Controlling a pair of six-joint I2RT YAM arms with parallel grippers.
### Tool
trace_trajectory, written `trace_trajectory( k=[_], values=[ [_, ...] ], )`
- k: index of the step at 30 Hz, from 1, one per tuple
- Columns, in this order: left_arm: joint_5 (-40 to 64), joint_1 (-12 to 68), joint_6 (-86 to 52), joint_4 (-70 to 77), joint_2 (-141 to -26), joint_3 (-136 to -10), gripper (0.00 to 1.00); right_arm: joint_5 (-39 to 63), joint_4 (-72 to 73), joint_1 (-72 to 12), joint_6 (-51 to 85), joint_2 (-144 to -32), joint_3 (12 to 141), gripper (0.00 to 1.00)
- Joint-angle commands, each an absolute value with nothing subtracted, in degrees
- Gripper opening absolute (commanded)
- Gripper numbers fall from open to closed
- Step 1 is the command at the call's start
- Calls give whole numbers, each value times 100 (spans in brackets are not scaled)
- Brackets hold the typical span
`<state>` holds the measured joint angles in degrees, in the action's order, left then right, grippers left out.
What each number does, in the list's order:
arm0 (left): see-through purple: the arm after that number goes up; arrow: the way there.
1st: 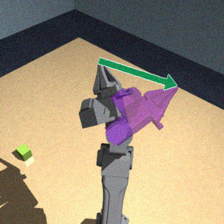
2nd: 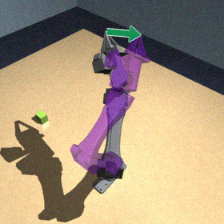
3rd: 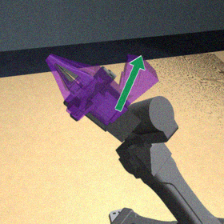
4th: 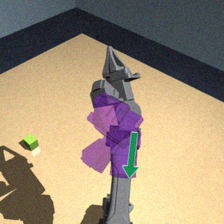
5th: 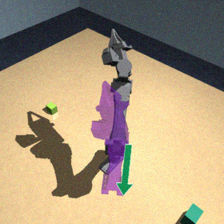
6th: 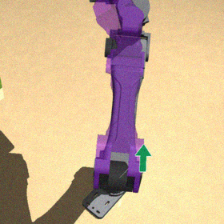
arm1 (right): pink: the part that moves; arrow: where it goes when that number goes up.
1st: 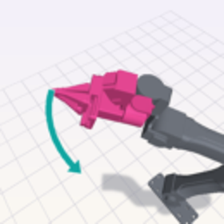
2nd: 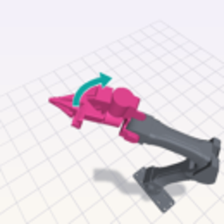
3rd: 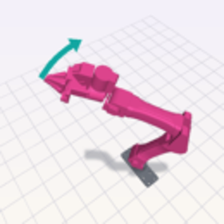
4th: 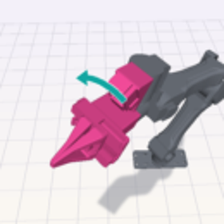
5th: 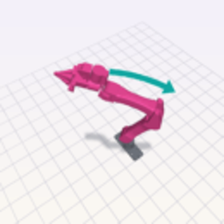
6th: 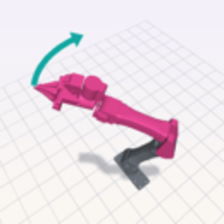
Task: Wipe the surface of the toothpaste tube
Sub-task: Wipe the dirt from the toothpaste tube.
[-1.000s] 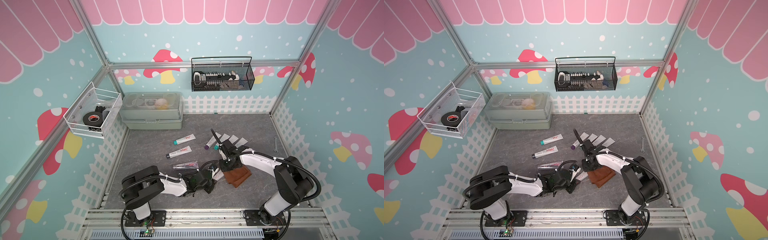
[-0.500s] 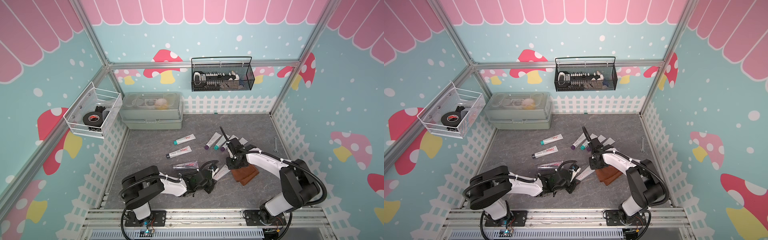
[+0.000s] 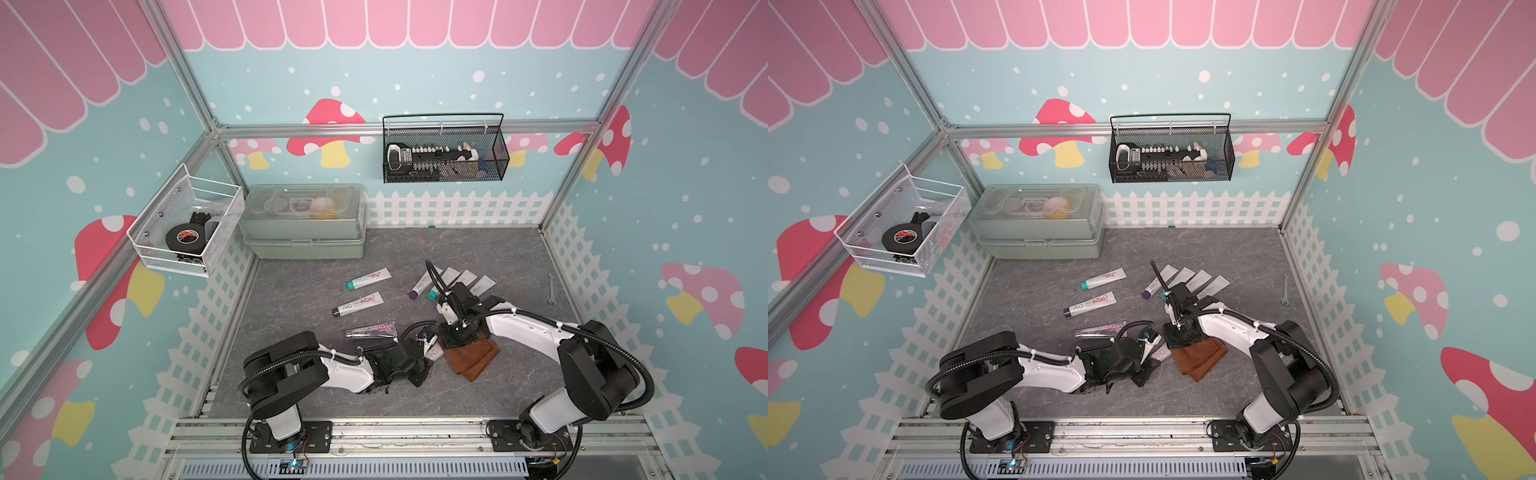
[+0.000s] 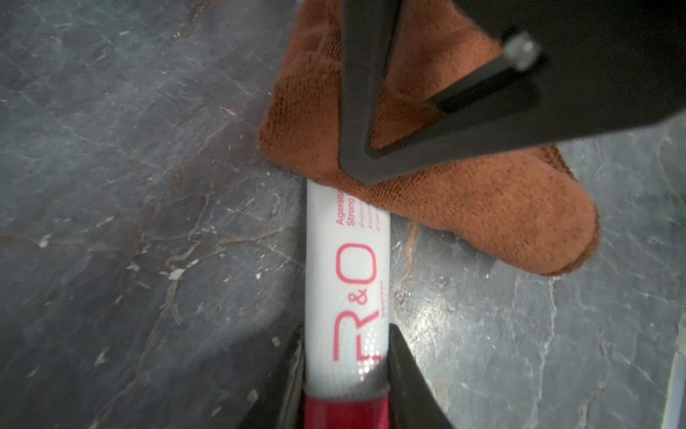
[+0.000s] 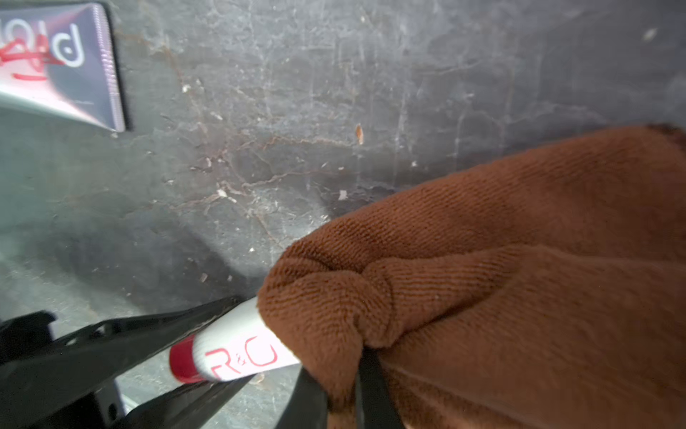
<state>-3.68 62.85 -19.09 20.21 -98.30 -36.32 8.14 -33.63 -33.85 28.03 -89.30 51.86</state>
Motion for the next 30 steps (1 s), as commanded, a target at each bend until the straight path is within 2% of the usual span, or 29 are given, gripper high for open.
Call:
trace_trajectory(
  k=[1,6,11,16,19,22,26,30],
  values=[
    [-485,6240,-1940,1751,-9890,-3647,28,-999,-4081,-3307,2856,-9288,5065,7],
    [-497,6240,-1948,1767,-9875,-3613,28,-1299,-4067,-3065,2872,-9381,5087,7],
    [-490,6234,-1956,1778,-9857,-3595,28,-1039,-3971,-2893,2824,-9165,5071,7],
    [-458,6235,-1968,1809,-9879,-3603,28,366,-3694,-2885,2751,-8207,4938,8],
    [-438,6237,-1954,1797,-9888,-3630,28,1375,-3489,-2921,2821,-8049,4927,8],
    [-437,6236,-1957,1789,-9887,-3646,28,1854,-3169,-3049,2945,-8173,4876,8],
    [-434,6231,-1954,1749,-9849,-3656,28,1619,-3140,-3167,2938,-8732,4973,8],
    [-459,6231,-1942,1664,-9753,-3683,28,496,-3561,-3170,2796,-9342,5225,7]
  ],
)
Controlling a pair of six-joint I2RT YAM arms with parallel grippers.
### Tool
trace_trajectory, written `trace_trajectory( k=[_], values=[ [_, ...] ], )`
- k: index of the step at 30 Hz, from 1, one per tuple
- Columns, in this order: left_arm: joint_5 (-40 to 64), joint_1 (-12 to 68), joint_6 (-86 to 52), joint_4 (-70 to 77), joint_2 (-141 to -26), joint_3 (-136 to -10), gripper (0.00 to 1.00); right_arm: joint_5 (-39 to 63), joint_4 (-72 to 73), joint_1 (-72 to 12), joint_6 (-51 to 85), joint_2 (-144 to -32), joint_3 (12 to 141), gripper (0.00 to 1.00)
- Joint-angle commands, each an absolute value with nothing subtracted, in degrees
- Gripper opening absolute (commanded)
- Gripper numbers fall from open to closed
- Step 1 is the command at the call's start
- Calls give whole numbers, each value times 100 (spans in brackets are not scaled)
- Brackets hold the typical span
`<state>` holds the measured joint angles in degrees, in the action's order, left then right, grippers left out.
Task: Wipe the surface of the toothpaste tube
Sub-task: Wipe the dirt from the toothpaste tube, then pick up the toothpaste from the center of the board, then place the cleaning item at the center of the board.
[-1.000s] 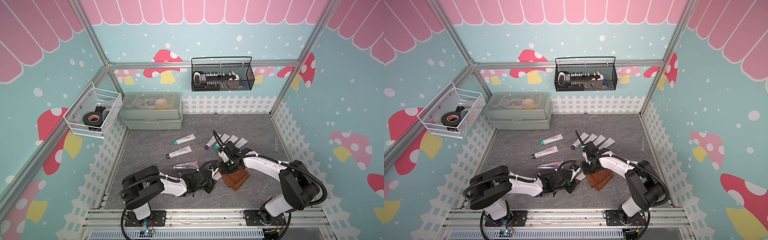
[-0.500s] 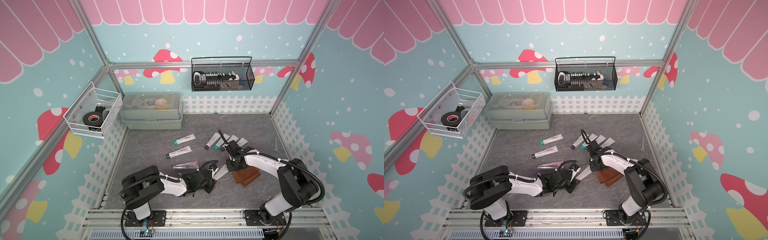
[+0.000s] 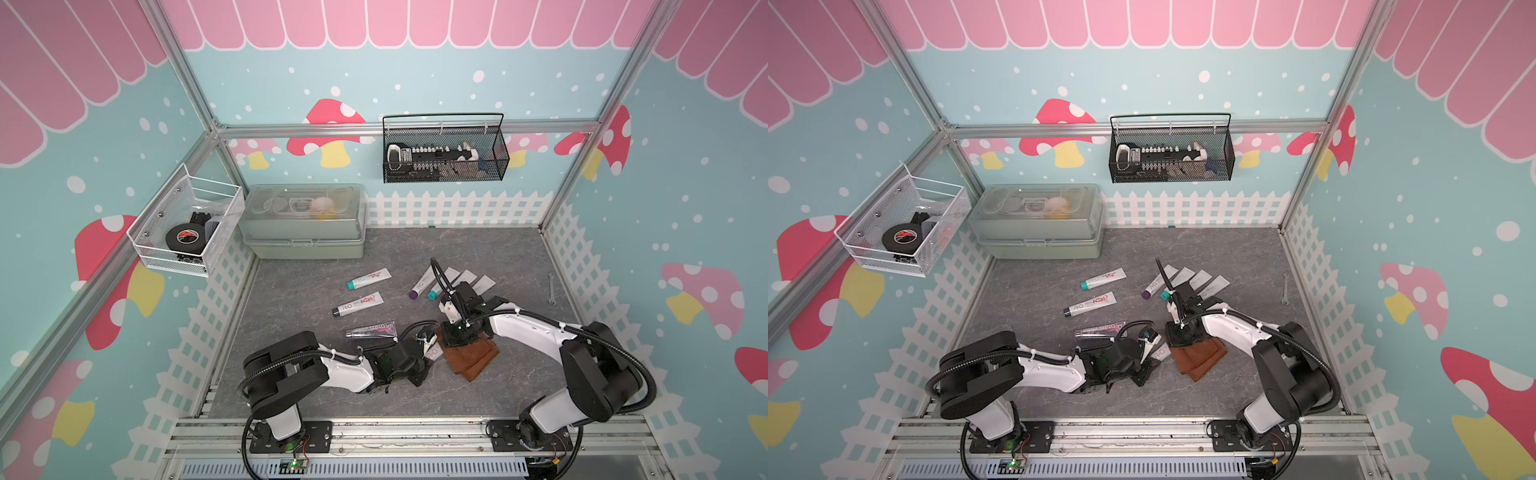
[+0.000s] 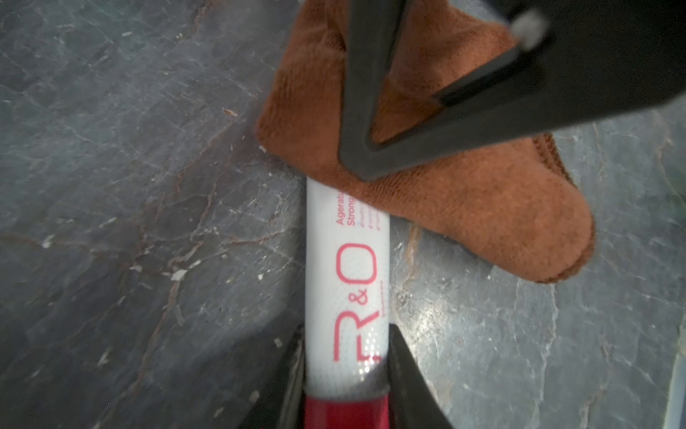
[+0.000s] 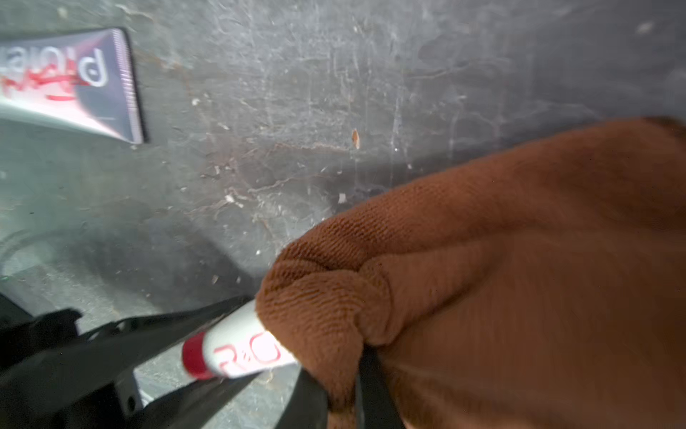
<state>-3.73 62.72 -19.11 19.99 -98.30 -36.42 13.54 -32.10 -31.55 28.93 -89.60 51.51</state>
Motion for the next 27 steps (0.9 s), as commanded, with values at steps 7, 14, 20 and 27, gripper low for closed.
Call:
trace_trajectory(
  k=[7,14,20,27],
  values=[
    [-700,6151,-1965,1408,-9394,-3578,28,-691,-3810,-2627,2887,-9158,5201,8],
    [-907,6048,-2019,1153,-9183,-3575,28,-1117,-3924,-1955,2765,-8676,5292,10],
    [-930,5873,-2090,1011,-9094,-3619,27,-1115,-4036,-1626,2613,-9379,5988,12],
    [-1049,5723,-2026,519,-8699,-3889,27,-536,-4082,-1582,2505,-9151,6133,46]
  ],
)
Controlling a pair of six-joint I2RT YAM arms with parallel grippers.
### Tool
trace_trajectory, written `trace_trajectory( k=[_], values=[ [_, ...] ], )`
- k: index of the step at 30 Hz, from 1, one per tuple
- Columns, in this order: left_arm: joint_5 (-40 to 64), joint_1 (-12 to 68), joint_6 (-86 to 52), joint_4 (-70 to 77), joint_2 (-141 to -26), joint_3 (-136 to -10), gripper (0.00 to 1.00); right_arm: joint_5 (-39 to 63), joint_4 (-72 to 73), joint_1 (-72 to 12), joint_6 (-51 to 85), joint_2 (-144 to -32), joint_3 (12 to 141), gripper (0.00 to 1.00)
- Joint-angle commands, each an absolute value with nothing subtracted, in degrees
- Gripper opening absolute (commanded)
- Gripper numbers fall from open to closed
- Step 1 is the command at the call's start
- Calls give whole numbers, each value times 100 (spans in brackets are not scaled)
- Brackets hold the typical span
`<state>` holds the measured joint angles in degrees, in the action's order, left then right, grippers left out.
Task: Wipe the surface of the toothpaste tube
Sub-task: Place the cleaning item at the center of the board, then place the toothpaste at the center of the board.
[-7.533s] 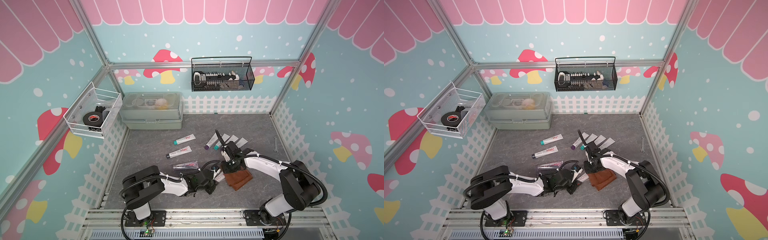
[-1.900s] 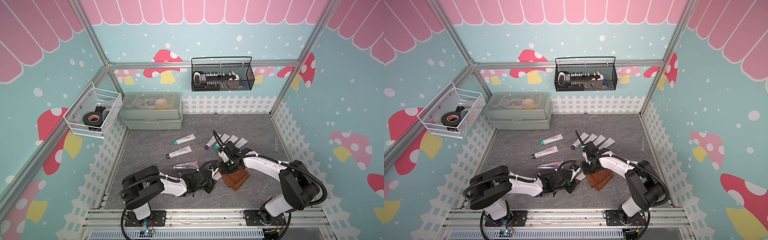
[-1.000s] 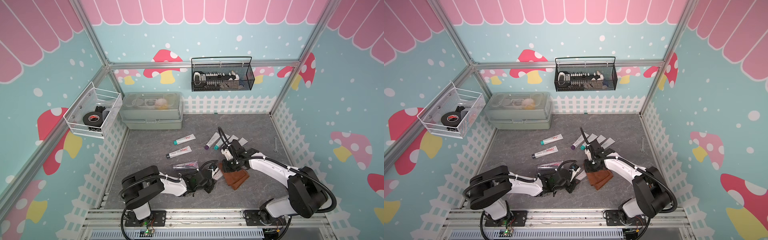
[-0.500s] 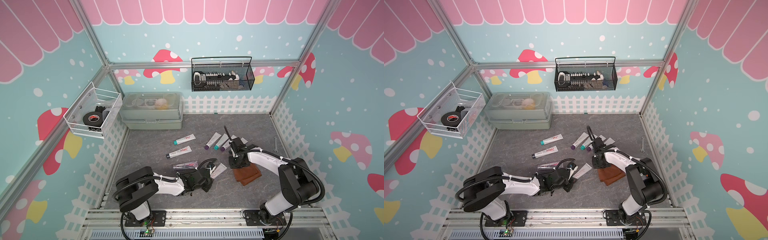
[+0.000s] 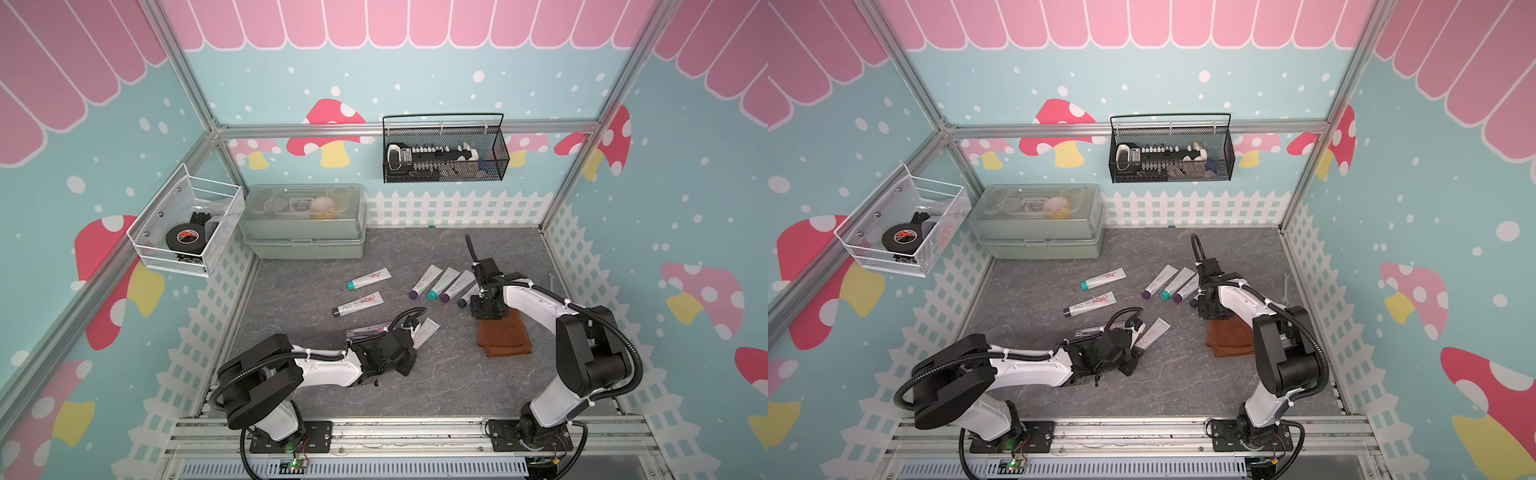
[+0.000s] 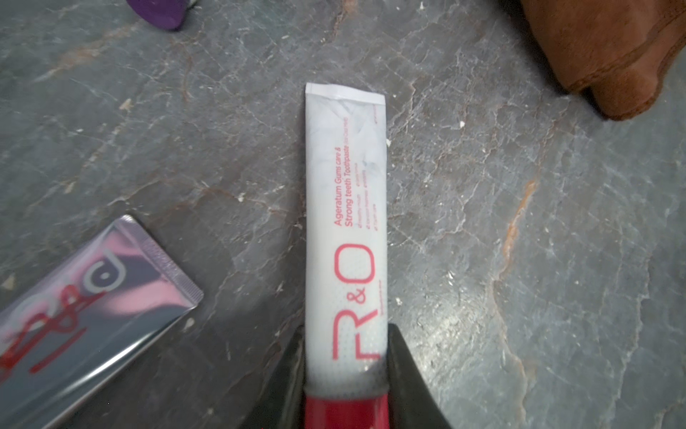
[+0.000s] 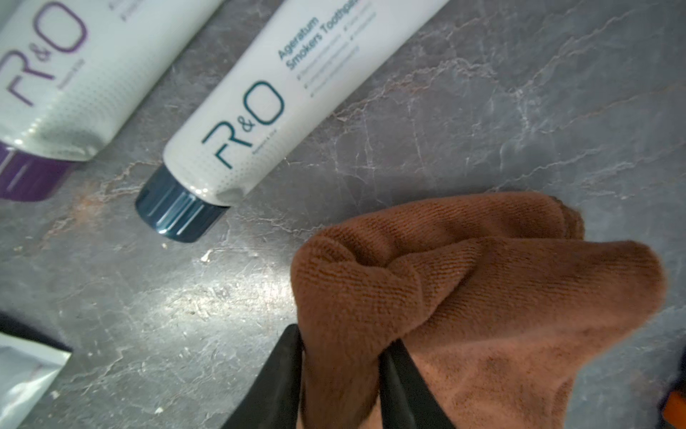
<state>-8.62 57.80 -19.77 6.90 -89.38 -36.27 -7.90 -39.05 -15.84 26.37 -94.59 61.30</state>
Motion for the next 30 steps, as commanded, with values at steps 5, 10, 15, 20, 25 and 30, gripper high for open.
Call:
trace_trajectory(
  k=[5,10,15,20,25,30],
  values=[
    [-1022,5538,-1895,188,-8511,-4225,27,-251,-4144,-1630,2538,-8307,5895,68],
    [-1022,5243,-1600,-165,-8420,-4716,27,-91,-4206,-1704,2626,-7621,5647,69],
    [-761,4589,-1352,-308,-8670,-5302,27,156,-4149,-1849,2672,-7324,5400,69],
    [-389,4034,-1158,-291,-9387,-5947,27,180,-4082,-1968,2711,-7255,5188,69],
    [109,3626,-1042,-190,-10297,-6598,28,179,-3984,-2056,2725,-7241,5016,69],
    [412,3277,-1020,-271,-11110,-7162,28,193,-3906,-2090,2725,-7241,4924,69]
  ],
)
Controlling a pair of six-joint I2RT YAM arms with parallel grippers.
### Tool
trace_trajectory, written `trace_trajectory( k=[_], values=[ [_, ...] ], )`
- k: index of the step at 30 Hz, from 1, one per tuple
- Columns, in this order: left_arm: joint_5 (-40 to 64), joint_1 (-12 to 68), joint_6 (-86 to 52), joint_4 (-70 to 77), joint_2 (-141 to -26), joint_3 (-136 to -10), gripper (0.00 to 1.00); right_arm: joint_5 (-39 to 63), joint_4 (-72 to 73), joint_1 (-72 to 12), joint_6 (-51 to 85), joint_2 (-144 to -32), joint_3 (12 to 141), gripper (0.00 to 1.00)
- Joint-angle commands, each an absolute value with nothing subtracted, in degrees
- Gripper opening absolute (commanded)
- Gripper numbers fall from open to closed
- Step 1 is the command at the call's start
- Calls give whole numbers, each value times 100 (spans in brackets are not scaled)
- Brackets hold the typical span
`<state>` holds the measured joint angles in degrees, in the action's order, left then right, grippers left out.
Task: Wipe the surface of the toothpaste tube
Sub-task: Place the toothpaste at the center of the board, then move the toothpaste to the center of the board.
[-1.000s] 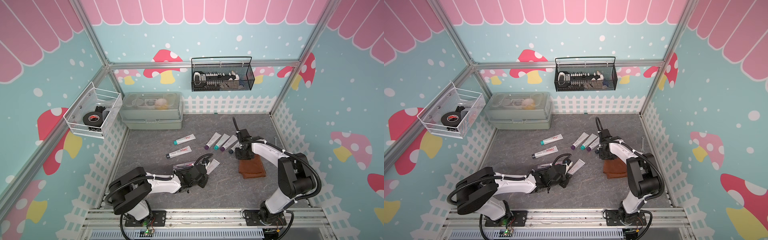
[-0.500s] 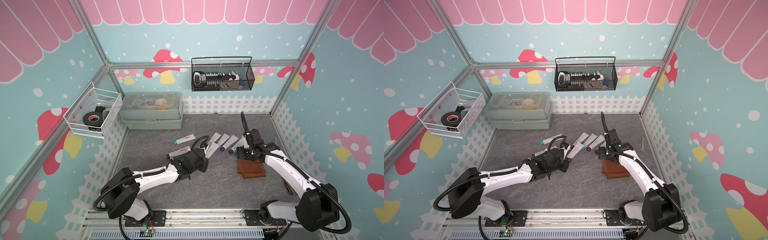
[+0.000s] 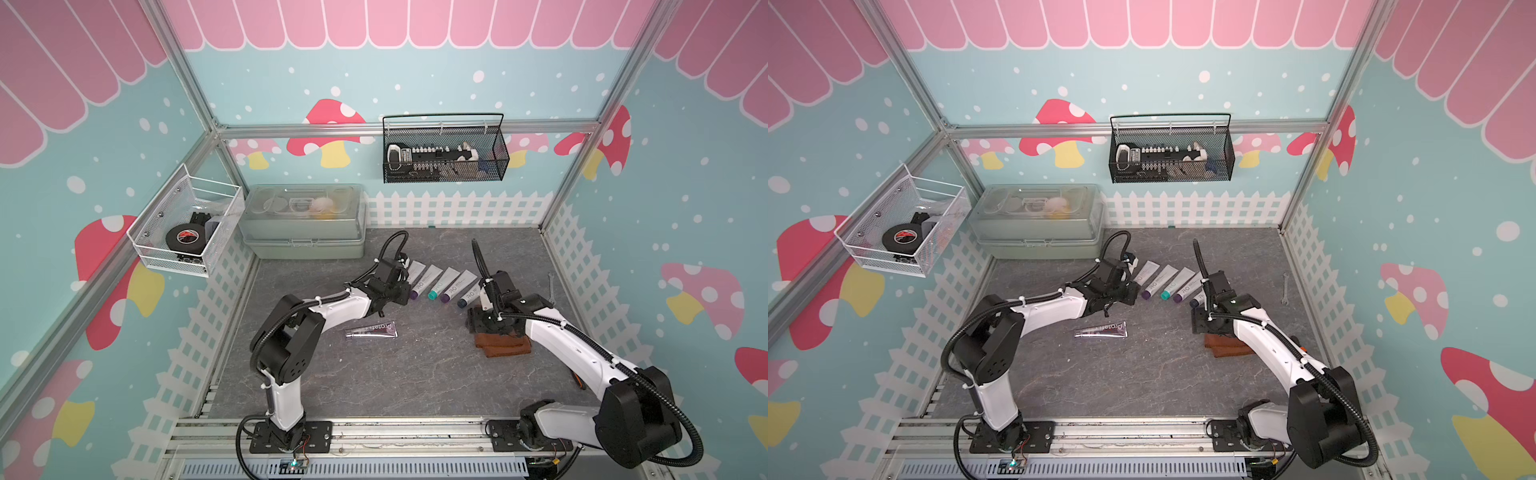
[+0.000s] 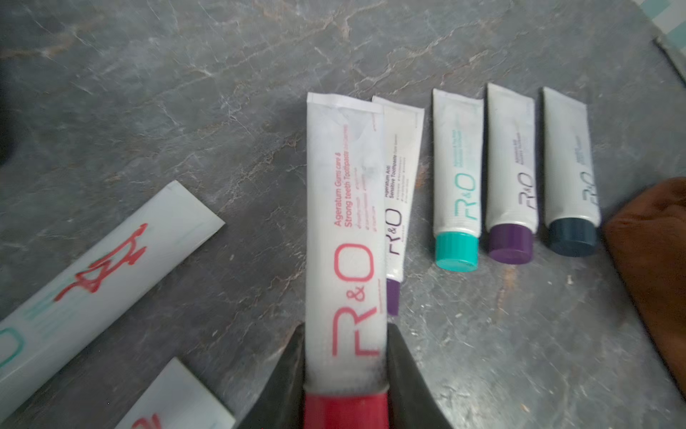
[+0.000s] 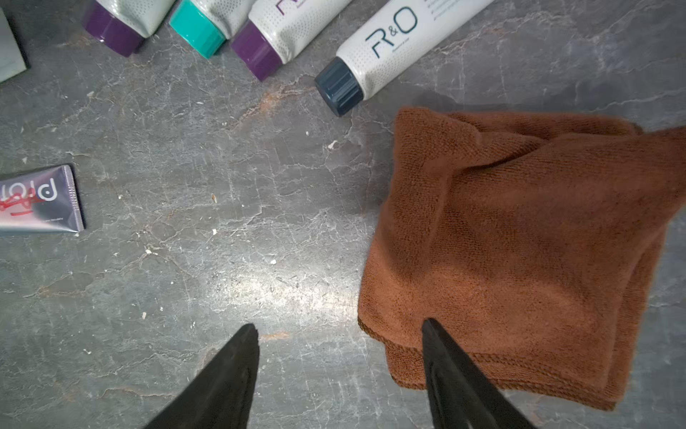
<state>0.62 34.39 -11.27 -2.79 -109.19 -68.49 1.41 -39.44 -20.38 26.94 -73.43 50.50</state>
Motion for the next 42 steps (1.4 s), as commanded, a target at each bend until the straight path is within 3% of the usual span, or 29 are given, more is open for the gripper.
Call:
trace_trajectory(
  k=[1,11,15,18,24,42],
  values=[
    [474,3225,-1024,-300,-11219,-7253,28,200,-3885,-2102,2725,-7235,4907,69],
    [841,3028,-774,-1014,-11960,-8075,32,214,-3797,-2126,2693,-7387,4905,69],
    [865,2969,-856,-1063,-11810,-7934,54,229,-3789,-2144,2681,-7419,4913,69],
    [798,2943,-927,-1085,-11612,-7754,63,229,-3781,-2160,2674,-7434,4915,69],
    [584,2917,-1089,-1195,-11009,-7277,68,229,-3778,-2180,2667,-7433,4918,69],
    [-455,3133,-1893,-2407,-9231,-5288,69,322,-3724,-2358,2611,-7600,5026,68]
  ],
)
